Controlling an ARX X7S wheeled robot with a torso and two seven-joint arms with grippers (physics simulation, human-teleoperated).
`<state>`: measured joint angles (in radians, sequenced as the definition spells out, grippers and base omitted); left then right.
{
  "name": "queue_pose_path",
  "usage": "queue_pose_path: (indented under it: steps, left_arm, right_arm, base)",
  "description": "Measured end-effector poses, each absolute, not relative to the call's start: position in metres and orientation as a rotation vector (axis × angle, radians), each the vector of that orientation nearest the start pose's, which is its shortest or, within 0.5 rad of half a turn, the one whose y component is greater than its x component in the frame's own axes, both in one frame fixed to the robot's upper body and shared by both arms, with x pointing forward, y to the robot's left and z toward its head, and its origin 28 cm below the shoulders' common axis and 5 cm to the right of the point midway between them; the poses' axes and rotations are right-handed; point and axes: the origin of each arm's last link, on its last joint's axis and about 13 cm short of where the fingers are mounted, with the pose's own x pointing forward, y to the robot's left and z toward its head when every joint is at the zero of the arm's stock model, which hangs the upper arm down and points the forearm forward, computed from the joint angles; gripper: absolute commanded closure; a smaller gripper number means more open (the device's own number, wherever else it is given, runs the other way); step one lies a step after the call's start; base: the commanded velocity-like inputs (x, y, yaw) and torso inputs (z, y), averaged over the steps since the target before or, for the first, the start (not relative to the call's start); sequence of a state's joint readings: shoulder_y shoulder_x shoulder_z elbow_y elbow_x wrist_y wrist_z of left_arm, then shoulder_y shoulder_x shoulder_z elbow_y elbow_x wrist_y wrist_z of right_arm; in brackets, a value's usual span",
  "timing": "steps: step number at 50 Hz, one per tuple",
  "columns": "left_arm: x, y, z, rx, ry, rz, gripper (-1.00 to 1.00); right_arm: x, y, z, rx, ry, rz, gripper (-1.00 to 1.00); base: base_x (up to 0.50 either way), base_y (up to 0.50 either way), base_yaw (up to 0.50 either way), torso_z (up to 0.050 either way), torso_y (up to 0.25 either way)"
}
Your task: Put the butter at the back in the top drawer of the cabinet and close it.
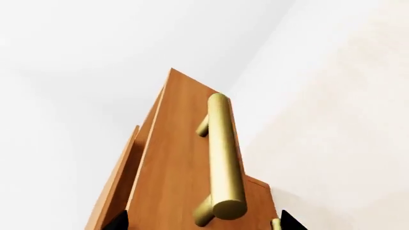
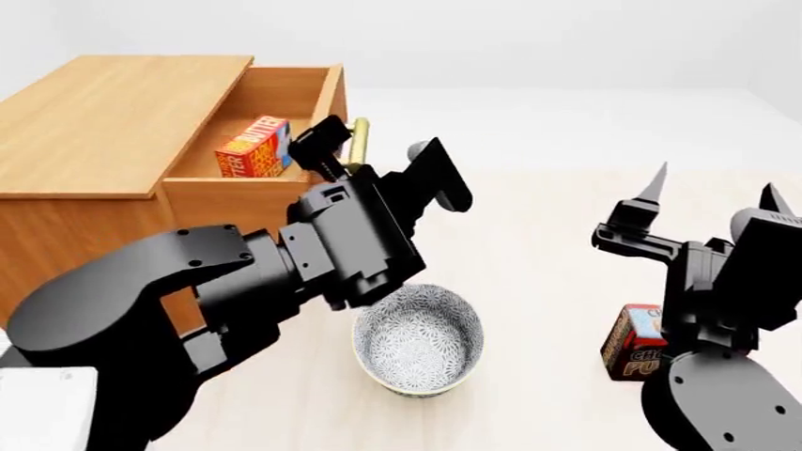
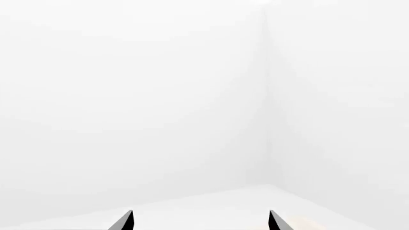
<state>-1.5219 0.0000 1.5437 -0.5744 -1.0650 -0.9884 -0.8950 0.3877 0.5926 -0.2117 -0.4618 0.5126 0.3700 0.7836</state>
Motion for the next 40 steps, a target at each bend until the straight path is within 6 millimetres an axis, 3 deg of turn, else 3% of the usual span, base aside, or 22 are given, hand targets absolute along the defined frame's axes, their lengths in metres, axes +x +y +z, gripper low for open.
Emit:
queue_pose_path:
  steps: [29, 40]
  left_arm:
    - [0.373, 0.129, 0.186, 1.101, 0.388, 0.284, -1.0]
    - [0.377, 0.14, 0.18, 1.04, 0.49, 0.305, -1.0]
  right_arm:
    - [0.253, -0.148, 0.175, -0.053, -0.343, -0.392, -1.0]
    - [0.254, -0.147, 0.176, -0.054, -0.342, -0.392, -1.0]
  base:
    - [0.0, 0.0, 0.0, 0.0, 0.0]
    - [0.0, 0.0, 0.0, 0.0, 0.0]
